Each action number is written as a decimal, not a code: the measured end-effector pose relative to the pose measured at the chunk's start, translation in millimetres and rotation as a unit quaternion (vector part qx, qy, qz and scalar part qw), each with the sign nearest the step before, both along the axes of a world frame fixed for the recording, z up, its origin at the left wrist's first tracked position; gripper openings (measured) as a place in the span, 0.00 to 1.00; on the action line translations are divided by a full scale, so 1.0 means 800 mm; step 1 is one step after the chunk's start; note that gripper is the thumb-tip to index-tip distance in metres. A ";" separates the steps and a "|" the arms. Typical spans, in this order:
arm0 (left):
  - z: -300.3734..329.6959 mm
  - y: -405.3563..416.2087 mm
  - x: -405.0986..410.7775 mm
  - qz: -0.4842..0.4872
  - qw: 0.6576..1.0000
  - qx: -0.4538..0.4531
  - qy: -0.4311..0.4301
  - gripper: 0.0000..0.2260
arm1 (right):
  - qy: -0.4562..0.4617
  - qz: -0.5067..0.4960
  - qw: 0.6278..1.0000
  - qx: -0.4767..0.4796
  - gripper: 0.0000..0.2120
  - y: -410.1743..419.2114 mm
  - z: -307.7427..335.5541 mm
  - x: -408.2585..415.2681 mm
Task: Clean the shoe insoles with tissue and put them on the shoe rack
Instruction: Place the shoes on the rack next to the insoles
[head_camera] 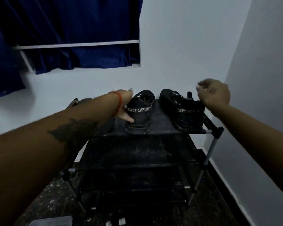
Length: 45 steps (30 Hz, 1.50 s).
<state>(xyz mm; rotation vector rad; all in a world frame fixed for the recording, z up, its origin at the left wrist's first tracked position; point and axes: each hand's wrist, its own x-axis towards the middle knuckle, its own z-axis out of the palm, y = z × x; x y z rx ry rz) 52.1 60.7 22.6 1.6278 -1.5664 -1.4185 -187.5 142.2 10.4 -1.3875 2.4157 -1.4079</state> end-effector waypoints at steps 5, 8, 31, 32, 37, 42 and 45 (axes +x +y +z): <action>-0.062 0.024 0.009 0.085 0.991 -0.107 0.014 0.42 | -0.016 0.224 0.974 -0.007 0.13 0.027 -0.028 0.107; -0.126 -0.005 0.005 0.067 0.989 -0.115 0.066 0.54 | -0.085 0.296 0.945 0.108 0.24 0.034 -0.056 0.151; -0.096 0.078 -0.031 0.030 0.974 -0.066 0.216 0.48 | -0.195 0.021 0.980 0.022 0.34 0.056 -0.071 0.055; -0.099 0.075 -0.032 0.026 0.974 -0.067 0.215 0.50 | -0.205 0.045 0.977 0.042 0.37 0.054 -0.076 0.056; -0.116 0.061 -0.036 0.035 0.973 -0.050 0.224 0.52 | -0.193 0.050 0.979 0.036 0.38 0.051 -0.077 0.073; -0.126 0.050 -0.045 0.041 0.977 -0.052 0.204 0.49 | -0.152 0.083 0.984 0.032 0.35 0.053 -0.081 0.092; -0.100 0.072 -0.038 0.034 0.976 -0.072 0.204 0.49 | -0.142 0.080 0.985 0.050 0.35 0.051 -0.082 0.097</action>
